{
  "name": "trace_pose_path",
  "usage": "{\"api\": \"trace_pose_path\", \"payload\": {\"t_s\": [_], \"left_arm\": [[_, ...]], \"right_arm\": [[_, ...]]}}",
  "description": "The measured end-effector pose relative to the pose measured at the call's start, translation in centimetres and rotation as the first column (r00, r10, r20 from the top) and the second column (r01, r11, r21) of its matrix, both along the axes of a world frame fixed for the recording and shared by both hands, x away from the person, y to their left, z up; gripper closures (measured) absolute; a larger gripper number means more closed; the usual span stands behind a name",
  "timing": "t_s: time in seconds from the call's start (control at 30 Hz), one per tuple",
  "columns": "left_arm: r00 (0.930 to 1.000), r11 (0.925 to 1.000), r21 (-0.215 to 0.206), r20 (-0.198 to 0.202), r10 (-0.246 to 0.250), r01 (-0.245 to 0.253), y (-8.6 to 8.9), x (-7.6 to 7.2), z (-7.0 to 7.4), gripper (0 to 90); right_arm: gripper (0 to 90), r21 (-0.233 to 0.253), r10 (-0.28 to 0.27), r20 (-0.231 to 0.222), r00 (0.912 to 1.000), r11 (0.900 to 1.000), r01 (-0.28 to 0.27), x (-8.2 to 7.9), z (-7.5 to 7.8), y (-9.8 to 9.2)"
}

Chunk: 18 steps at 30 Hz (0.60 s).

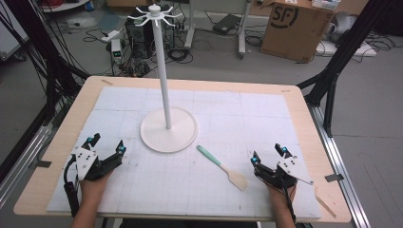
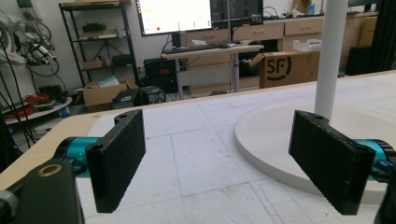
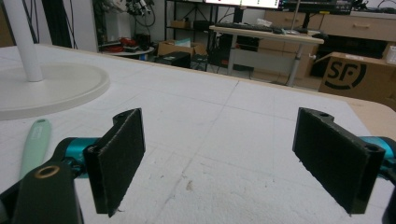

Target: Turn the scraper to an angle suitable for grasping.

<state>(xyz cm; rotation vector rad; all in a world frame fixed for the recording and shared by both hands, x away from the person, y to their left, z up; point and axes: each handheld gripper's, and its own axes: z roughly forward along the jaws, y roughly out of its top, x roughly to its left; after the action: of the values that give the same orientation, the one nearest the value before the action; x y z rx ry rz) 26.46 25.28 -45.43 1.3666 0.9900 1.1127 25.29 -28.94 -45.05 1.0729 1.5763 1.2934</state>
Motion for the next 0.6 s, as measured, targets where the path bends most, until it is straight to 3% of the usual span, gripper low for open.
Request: {"api": "trace_pose_path", "payload": {"t_s": [0.2, 0.4, 0.6], "left_arm": [[0.9999, 0.9999, 0.012, 0.011, 0.0, 0.0, -0.14, -0.1, -0.03, 18.9], [0.999, 0.9993, -0.029, -0.038, 0.023, -0.024, 0.22, 0.37, 0.09, 19.8], [0.9988, 0.9997, -0.014, -0.044, 0.02, -0.021, 0.06, 0.44, 0.11, 20.3]], "right_arm": [[16.1, -0.017, -0.006, -0.007, 1.0, 1.0, 0.006, 0.08, 0.02, 0.13], [16.2, -0.007, -0.036, -0.007, 0.9993, 0.999, 0.036, 0.03, 0.02, 0.15], [20.9, -0.016, -0.03, 0.0, 0.9996, 0.999, 0.03, -0.04, 0.01, 0.23]]}}
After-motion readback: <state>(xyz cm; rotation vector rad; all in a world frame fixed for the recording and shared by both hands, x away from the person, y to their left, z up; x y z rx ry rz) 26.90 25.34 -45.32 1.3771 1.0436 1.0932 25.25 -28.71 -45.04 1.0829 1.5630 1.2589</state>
